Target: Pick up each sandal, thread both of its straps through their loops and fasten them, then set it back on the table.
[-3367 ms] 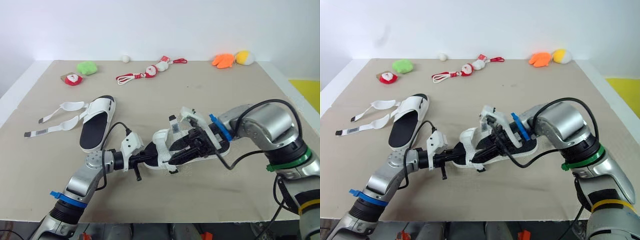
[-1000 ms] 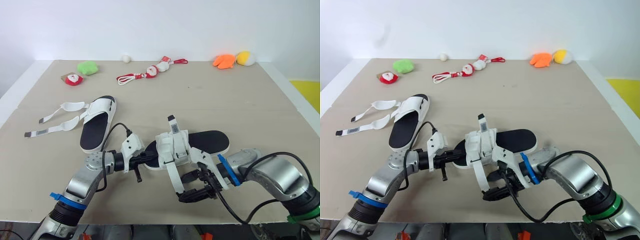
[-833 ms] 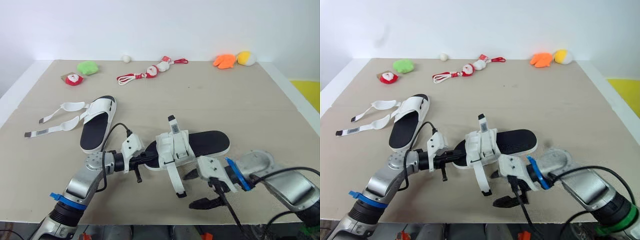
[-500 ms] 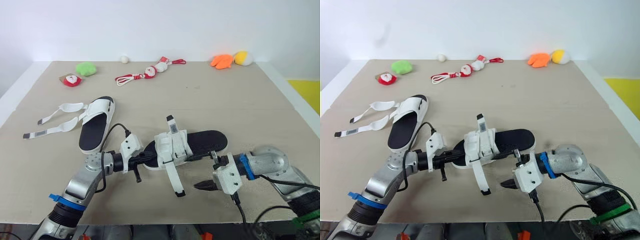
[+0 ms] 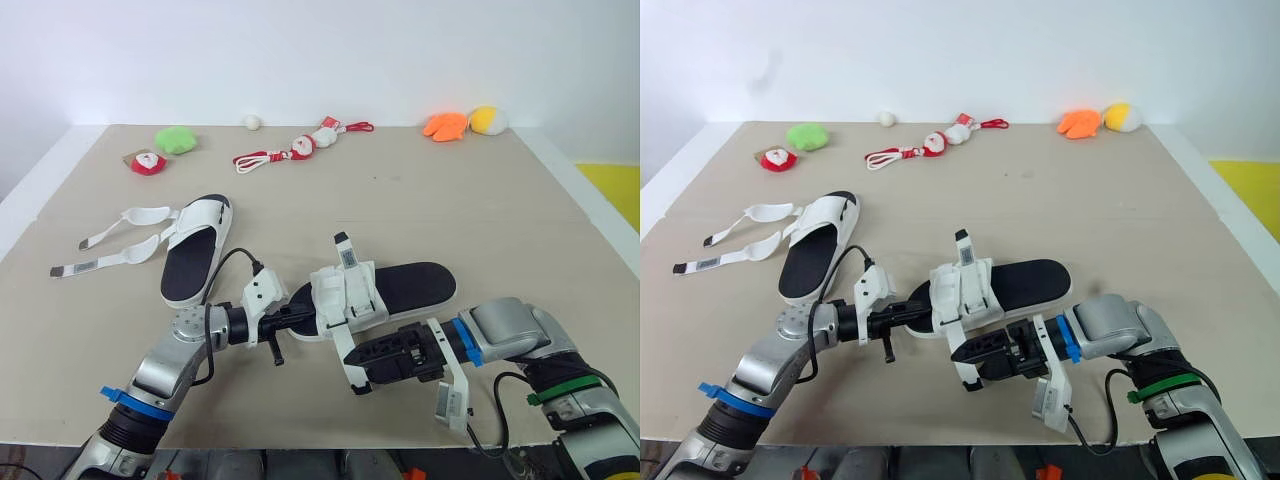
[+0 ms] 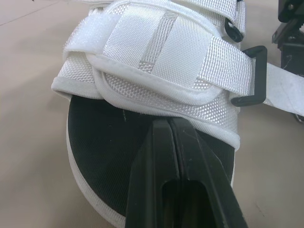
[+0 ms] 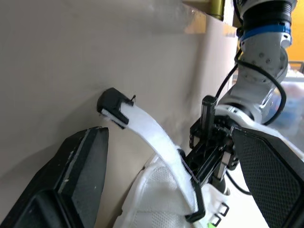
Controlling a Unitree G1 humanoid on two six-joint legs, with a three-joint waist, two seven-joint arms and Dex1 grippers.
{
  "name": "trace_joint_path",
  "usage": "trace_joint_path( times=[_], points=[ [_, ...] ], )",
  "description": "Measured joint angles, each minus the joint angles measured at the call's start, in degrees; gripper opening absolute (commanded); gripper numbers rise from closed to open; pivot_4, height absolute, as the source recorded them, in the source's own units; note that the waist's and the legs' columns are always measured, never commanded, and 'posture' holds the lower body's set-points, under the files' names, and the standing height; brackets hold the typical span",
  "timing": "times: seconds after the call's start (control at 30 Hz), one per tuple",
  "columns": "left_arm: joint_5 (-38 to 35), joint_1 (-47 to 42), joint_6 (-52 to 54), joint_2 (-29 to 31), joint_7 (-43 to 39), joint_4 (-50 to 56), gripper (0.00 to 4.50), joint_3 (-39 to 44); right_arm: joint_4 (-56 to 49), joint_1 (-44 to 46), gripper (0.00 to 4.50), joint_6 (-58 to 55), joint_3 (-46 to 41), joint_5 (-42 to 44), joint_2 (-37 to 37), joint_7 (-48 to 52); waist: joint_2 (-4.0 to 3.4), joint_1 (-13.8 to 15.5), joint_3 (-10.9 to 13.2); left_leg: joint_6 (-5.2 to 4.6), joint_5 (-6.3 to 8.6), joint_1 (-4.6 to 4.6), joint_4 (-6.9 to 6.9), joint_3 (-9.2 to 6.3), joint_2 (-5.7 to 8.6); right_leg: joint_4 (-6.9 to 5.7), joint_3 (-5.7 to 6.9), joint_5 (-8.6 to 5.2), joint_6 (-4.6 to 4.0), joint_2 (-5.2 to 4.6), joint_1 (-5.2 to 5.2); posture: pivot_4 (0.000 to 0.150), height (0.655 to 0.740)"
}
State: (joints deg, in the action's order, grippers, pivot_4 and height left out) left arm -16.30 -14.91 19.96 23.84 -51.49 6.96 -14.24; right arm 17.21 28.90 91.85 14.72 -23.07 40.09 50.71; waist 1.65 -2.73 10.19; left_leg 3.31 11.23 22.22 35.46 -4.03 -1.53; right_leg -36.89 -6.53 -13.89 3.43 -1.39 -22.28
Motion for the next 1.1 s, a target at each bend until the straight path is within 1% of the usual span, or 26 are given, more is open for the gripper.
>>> trace_joint_path(
  times=[0.03, 0.07, 0.13, 0.2, 0.23, 0.37, 0.4, 0.47, 0.5, 0.57, 0.6, 0.67, 0.7, 0.73, 0.77, 0.8, 0.83, 0.87, 0.9, 0.93, 0.97, 1.0, 1.07, 1.1],
  points=[
    [0.00, 0.01, 0.00, 0.00, 0.02, -0.01, 0.00, 0.00, 0.00, 0.20, 4.42, 0.04, 0.00, -0.91, -0.09, -0.92, 0.00, 0.00, 0.00, 0.00, 0.00, -0.01, 0.00, 0.00, 0.00, -0.01, 0.00, 0.00, 0.00, 0.00, 0.00, 0.150, 0.7400],
    [0.00, 0.01, 0.00, 0.00, 0.03, -0.01, 0.00, 0.00, 0.00, 0.28, 3.91, 0.04, 0.00, -1.69, -0.18, -1.65, 0.00, 0.00, 0.00, 0.00, 0.00, -0.01, 0.00, 0.00, 0.00, -0.02, 0.00, 0.00, -0.01, 0.00, 0.01, 0.150, 0.7400],
    [0.00, 0.05, 0.00, 0.00, 0.02, 0.06, 0.00, 0.00, 0.01, 0.29, 3.37, 0.00, 0.04, -3.71, -0.21, -3.49, 0.00, 0.00, 0.00, 0.00, 0.00, -0.01, 0.00, 0.00, 0.00, -0.02, -0.01, -0.01, -0.02, 0.00, 0.01, 0.150, 0.7400],
    [0.00, 0.10, 0.00, 0.00, 0.02, 0.11, 0.00, 0.00, 0.01, 0.29, 2.44, -0.35, 0.11, -5.21, -0.17, -4.90, 0.00, 0.00, 0.00, 0.00, 0.00, -0.01, 0.00, 0.00, 0.00, -0.02, -0.01, -0.02, -0.02, 0.00, 0.01, 0.150, 0.7400],
    [0.00, 0.11, 0.00, 0.00, 0.05, 0.12, 0.00, 0.00, 0.03, 0.30, 2.09, -0.63, 0.13, -5.70, -0.13, -5.32, 0.00, 0.00, 0.00, 0.00, 0.00, -0.01, 0.00, 0.00, 0.00, -0.02, -0.01, -0.02, -0.03, 0.00, 0.01, 0.150, 0.7400],
    [0.00, 0.23, 0.00, 0.00, 0.38, 0.25, 0.00, 0.01, 0.04, 0.73, 0.32, -0.90, 0.54, -8.01, 0.44, -8.07, 0.00, 0.00, 0.00, 0.00, 0.00, -0.03, 0.00, 0.00, 0.00, -0.05, -0.01, -0.02, -0.03, 0.00, 0.01, 0.150, 0.7400],
    [0.00, 0.24, 0.00, 0.00, 0.45, 0.26, 0.00, 0.01, 0.07, 0.95, 0.08, -0.88, 0.83, -8.41, 0.72, -9.10, 0.00, -0.01, 0.00, 0.00, 0.00, -0.03, 0.00, 0.00, 0.00, -0.06, -0.01, -0.02, -0.03, 0.00, 0.01, 0.150, 0.7400],
    [0.00, 0.25, 0.00, 0.00, 0.51, 0.26, 0.00, 0.00, 0.25, 1.17, 0.08, -0.87, 1.36, -8.68, 1.24, -10.11, 0.00, -0.01, 0.00, 0.00, 0.00, -0.04, 0.00, 0.00, 0.00, -0.06, -0.01, -0.02, -0.03, 0.00, 0.02, 0.150, 0.7400],
    [0.00, 0.23, 0.00, 0.00, 0.52, 0.25, 0.00, -0.03, 0.67, 1.58, 0.08, -0.97, 2.95, -8.51, 2.25, -11.17, -0.01, -0.01, 0.00, 0.00, 0.00, -0.04, 0.00, 0.01, 0.00, -0.06, -0.02, -0.02, -0.03, 0.00, 0.02, 0.150, 0.7400],
    [0.00, 0.17, 0.00, 0.01, 0.41, 0.24, 0.00, -0.05, 0.88, 2.18, 0.08, -2.07, 6.37, -6.22, 5.00, -12.70, -0.02, -0.01, 0.00, 0.00, 0.00, -0.05, 0.00, 0.02, 0.02, -0.06, -0.06, -0.02, -0.04, -0.01, 0.02, 0.150, 0.7400],
    [0.00, 0.08, 0.00, 0.02, 0.30, 0.22, 0.00, -0.10, 0.66, 2.71, 0.08, -3.68, 9.41, -3.24, 7.24, -13.52, -0.02, 0.01, 0.00, 0.00, 0.00, -0.04, -0.01, 0.03, 0.03, -0.06, -0.08, -0.04, -0.05, -0.02, 0.02, 0.150, 0.7400],
    [0.00, 0.09, 0.00, 0.03, 0.24, 0.21, 0.00, -0.10, 0.56, 2.85, 0.08, -4.33, 10.33, -1.99, 8.14, -13.72, -0.02, 0.01, 0.00, 0.00, 0.00, -0.04, -0.01, 0.03, 0.03, -0.06, -0.09, -0.05, -0.06, -0.02, 0.03, 0.150, 0.7400],
    [0.00, -0.12, 0.00, 0.07, 0.03, 0.11, 0.00, -0.09, -1.67, 2.94, 0.08, -9.83, 15.03, 5.62, 10.92, -12.09, -0.03, 0.01, 0.01, -0.03, 0.01, -0.03, -0.01, 0.03, 0.04, -0.07, -0.10, -0.06, -0.06, -0.02, 0.02, 0.150, 0.7400],
    [0.00, -0.35, -0.01, 0.11, -0.15, 0.06, 0.00, 0.02, -6.03, 2.92, 0.08, -17.92, 19.41, 14.64, 13.31, -8.68, -0.14, -0.01, 0.06, -0.04, 0.02, -0.02, -0.03, 0.02, 0.04, -0.09, -0.18, -0.07, -0.05, -0.03, 0.01, 0.150, 0.7400],
    [0.00, -0.45, -0.01, 0.19, -0.19, 0.01, 0.00, 0.11, -8.53, 2.95, 0.08, -22.69, 20.92, 19.70, 14.11, -6.59, -0.14, -0.01, 0.06, -0.05, 0.02, -0.03, -0.02, 0.02, 0.04, -0.09, -0.18, -0.07, -0.05, -0.02, 0.01, 0.150, 0.7400],
    [0.00, -0.57, 0.00, 0.36, -0.28, -0.45, 0.00, 0.18, -12.50, 3.47, 0.08, -30.33, 21.94, 27.76, 14.40, -3.57, -0.12, 0.02, 0.02, -0.08, 0.03, -0.11, 0.01, 0.00, 0.02, -0.11, -0.16, -0.06, -0.06, 0.00, 0.10, 0.150, 0.7400],
    [0.00, -0.70, -0.01, 0.34, -0.29, -0.74, 0.00, 0.11, -15.66, 4.06, 0.08, -37.43, 22.83, 33.82, 14.89, -0.54, -0.12, 0.03, 0.02, -0.12, 0.01, -0.11, 0.02, 0.00, 0.03, -0.12, -0.17, -0.06, -0.06, 0.00, 0.11, 0.150, 0.7400],
    [0.00, -0.76, 0.00, 0.34, -0.29, -0.80, 0.00, 0.04, -17.14, 4.50, 0.08, -41.52, 23.05, 36.73, 14.96, 0.98, -0.12, 0.02, 0.03, -0.14, 0.00, -0.11, 0.03, 0.00, 0.03, -0.11, -0.17, -0.05, -0.06, 0.00, 0.12, 0.150, 0.7400],
    [0.00, -0.88, -0.01, 0.33, -0.27, -0.88, 0.00, 0.04, -20.51, 5.78, 0.08, -52.95, 23.33, 44.54, 15.34, 4.21, -0.11, 0.02, 0.03, -0.15, -0.01, -0.10, 0.08, 0.00, 0.02, -0.11, -0.17, -0.02, -0.06, 0.00, 0.11, 0.150, 0.7400],
    [0.00, -1.05, -0.01, 0.33, -0.29, -1.06, 0.00, 0.04, -24.54, 9.26, 0.08, -71.80, 22.88, 57.18, 16.24, 7.44, -0.13, 0.01, 0.04, -0.16, -0.02, -0.08, 0.12, 0.01, 0.02, -0.13, -0.18, -0.01, -0.08, -0.01, 0.10, 0.150, 0.7400],
    [0.00, -1.06, -0.01, 0.33, -0.30, -1.07, 0.00, 0.05, -24.66, 9.42, 0.08, -72.42, 22.84, 57.75, 16.27, 7.52, -0.13, 0.01, 0.04, -0.17, -0.02, -0.07, 0.13, 0.01, 0.00, -0.13, -0.17, 0.00, -0.09, -0.01, 0.09, 0.150, 0.7400],
    [0.00, -1.11, -0.01, 0.30, -0.32, -1.11, 0.00, -0.06, -26.01, 11.81, 0.08, -84.04, 21.71, 64.29, 16.75, 8.69, -0.13, 0.03, 0.04, -0.17, -0.02, -0.06, 0.12, 0.00, -0.01, -0.12, -0.14, 0.00, -0.09, 0.00, 0.07, 0.150, 0.7400],
    [-0.03, -1.16, -0.06, 0.28, -0.75, -0.94, 0.00, -0.05, -26.34, 12.90, 0.08, -97.10, 19.63, 71.02, 15.46, 8.48, -0.12, 0.14, 0.04, -0.17, -0.02, 0.19, 0.06, -0.05, -0.03, -0.12, -0.01, -0.03, -0.09, 0.02, -0.18, 0.150, 0.7400],
    [-0.05, -1.15, -0.09, 0.29, -0.88, -0.80, 0.00, 0.07, -26.48, 12.93, 0.08, -101.19, 18.62, 72.81, 14.65, 8.06, -0.13, 0.14, 0.04, -0.19, 0.00, 0.23, 0.03, -0.06, -0.02, -0.12, 0.00, -0.06, -0.08, 0.02, -0.23, 0.150, 0.7400]
  ],
)
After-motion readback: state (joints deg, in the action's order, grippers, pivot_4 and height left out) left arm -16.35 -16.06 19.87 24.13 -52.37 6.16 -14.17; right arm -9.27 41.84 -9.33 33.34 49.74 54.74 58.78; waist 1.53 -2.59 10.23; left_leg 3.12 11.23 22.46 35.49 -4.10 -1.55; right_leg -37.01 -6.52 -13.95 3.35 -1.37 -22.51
